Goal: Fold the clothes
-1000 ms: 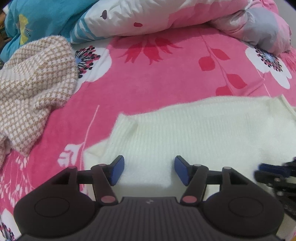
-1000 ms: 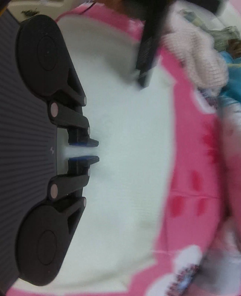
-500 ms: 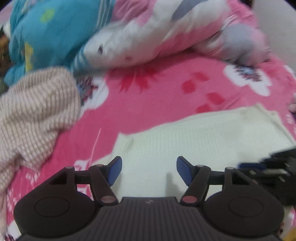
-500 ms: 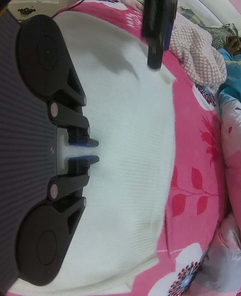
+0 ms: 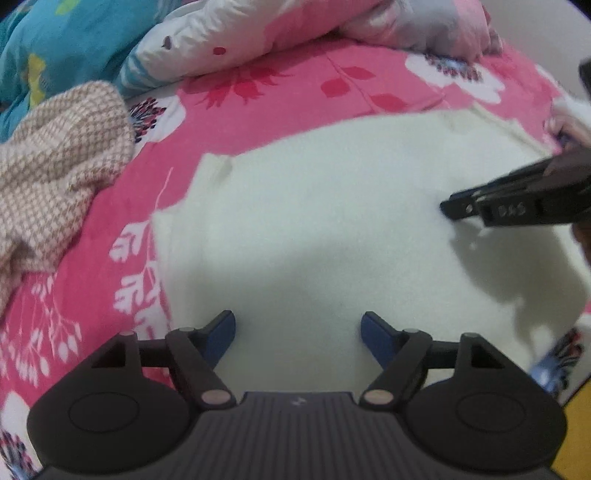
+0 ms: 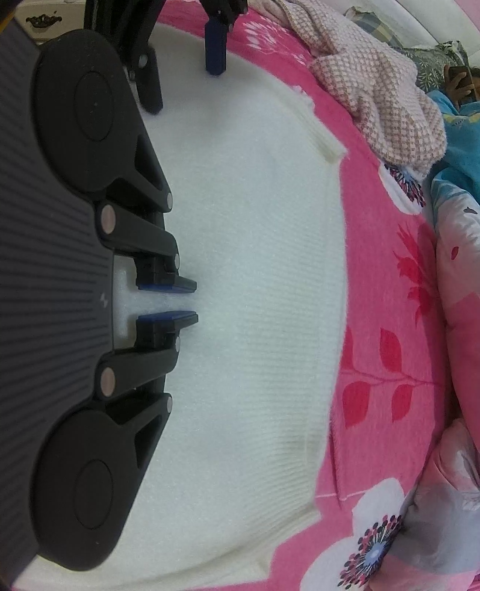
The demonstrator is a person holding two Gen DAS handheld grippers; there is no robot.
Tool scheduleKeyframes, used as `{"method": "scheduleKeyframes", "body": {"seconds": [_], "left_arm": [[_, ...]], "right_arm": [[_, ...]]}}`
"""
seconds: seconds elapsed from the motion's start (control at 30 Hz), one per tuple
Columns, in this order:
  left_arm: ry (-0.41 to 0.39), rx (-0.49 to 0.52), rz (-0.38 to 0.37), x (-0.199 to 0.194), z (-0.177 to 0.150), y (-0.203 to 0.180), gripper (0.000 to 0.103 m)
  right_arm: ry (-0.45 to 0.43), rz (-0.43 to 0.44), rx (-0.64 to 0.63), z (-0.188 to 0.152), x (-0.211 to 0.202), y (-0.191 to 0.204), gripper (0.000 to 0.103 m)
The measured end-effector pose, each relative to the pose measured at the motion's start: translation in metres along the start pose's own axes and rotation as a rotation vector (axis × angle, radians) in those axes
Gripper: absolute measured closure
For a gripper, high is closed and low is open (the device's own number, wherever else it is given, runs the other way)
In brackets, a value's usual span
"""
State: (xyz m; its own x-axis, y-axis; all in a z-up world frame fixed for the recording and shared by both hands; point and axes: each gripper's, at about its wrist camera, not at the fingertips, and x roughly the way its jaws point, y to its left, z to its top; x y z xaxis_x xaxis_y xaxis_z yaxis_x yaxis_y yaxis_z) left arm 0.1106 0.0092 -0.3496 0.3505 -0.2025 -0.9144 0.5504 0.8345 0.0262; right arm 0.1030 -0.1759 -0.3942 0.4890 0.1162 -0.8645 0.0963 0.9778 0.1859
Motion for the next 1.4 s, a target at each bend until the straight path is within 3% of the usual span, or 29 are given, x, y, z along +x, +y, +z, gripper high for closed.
{"method": "scheduleKeyframes", "body": {"seconds": [0.23, 0.4, 0.6, 0.73, 0.8, 0.9, 1.17, 1.3, 1.4], "left_arm": [[-0.022, -0.161, -0.072, -0.039, -0.038, 0.043, 0.027], [0.036, -0.346, -0.127, -0.040, -0.059, 0.089, 0.027], [0.061, -0.607, -0.194, -0.038, -0.083, 0.135, 0.027], [0.078, -0.782, -0.239, -0.037, -0.099, 0.166, 0.031], [0.082, -0.858, -0.259, -0.036, -0.105, 0.179, 0.032], [0.065, -0.886, -0.280, -0.034, -0.103, 0.187, 0.032], [0.063, -0.868, -0.309, -0.031, -0.106, 0.186, 0.032], [0.065, -0.879, -0.321, -0.028, -0.108, 0.185, 0.032], [0.066, -0.885, -0.328, -0.028, -0.111, 0.185, 0.032]], "right_arm": [[0.013, -0.018, -0.014, 0.002, 0.001, 0.004, 0.093], [0.016, -0.054, -0.028, 0.004, -0.004, 0.014, 0.093], [-0.046, 0.014, -0.216, -0.007, -0.037, 0.078, 0.084], [-0.044, 0.173, -0.374, -0.023, -0.048, 0.144, 0.073], [-0.042, 0.154, -0.463, -0.034, -0.043, 0.163, 0.070], [-0.038, 0.125, -0.596, -0.050, -0.035, 0.190, 0.060], [-0.028, 0.043, -0.948, -0.094, -0.015, 0.264, 0.058], [-0.027, -0.020, -1.055, -0.104, -0.003, 0.273, 0.056], [-0.031, -0.035, -1.051, -0.105, -0.004, 0.275, 0.056]]}}
